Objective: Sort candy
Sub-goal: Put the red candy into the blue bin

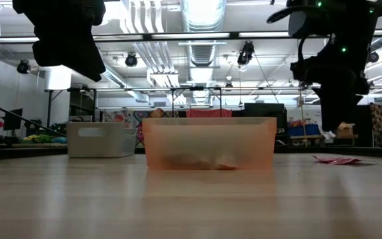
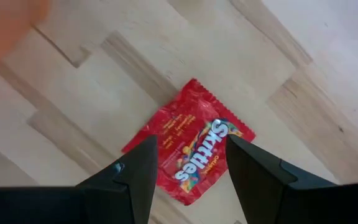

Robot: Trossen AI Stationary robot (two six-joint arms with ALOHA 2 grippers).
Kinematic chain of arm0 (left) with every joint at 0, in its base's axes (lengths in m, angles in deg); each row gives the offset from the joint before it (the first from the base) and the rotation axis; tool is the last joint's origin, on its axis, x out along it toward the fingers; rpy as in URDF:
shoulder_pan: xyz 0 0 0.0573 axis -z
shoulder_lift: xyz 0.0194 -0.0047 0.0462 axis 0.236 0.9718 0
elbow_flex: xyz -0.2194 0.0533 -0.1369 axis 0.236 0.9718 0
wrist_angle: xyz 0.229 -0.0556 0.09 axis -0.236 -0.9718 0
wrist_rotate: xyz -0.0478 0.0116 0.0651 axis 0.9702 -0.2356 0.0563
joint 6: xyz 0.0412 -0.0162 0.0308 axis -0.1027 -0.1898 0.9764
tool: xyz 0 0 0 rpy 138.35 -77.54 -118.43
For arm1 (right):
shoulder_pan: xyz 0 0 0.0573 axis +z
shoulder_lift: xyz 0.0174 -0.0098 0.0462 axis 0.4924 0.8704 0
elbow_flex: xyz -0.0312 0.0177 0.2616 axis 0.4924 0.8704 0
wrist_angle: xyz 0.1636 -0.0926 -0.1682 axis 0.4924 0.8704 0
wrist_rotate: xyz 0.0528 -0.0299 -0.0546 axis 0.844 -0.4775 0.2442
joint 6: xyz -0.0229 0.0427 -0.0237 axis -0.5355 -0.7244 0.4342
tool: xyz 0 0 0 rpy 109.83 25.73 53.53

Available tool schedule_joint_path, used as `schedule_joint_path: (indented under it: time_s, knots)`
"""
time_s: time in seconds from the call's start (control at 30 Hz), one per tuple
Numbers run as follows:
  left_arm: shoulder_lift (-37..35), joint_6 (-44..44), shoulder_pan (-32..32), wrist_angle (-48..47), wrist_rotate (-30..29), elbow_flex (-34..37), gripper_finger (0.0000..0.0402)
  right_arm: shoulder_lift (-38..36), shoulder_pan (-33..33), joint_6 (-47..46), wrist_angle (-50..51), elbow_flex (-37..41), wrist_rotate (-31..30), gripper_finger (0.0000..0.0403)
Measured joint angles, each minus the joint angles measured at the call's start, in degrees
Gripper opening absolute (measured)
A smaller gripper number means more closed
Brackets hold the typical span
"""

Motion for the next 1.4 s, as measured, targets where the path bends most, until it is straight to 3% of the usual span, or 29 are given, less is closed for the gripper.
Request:
schedule_joint_path:
  time_s: [0.53,0.67,0.93,1.1,1.4]
  knots:
    - [0.0,0.98,0.0,-0.21,-1.89,0.0,0.0102,8.51,-0.13,-1.1,-9.27,6.63,3.84,0.0175]
    - [0.0,0.98,0.0,-0.21,-1.89,0.0,0.0102,8.58,-0.13,-1.18,-11.85,8.14,3.84,0.0141]
    - [0.0,0.98,0.0,-0.21,-1.98,0.0,0.0102,8.38,-0.13,-0.72,-13.18,8.79,0.6,0.0018]
    - [0.0,0.97,0.0,-0.21,-2.0,0.02,0.0102,7.4,-0.13,-0.45,-13.1,8.7,-3.07,0.0009]
    - [0.0,0.96,0.0,-0.21,-2.03,0.04,0.0102,0.11,-0.12,-0.15,-12.67,8.46,-1.97,0.0008]
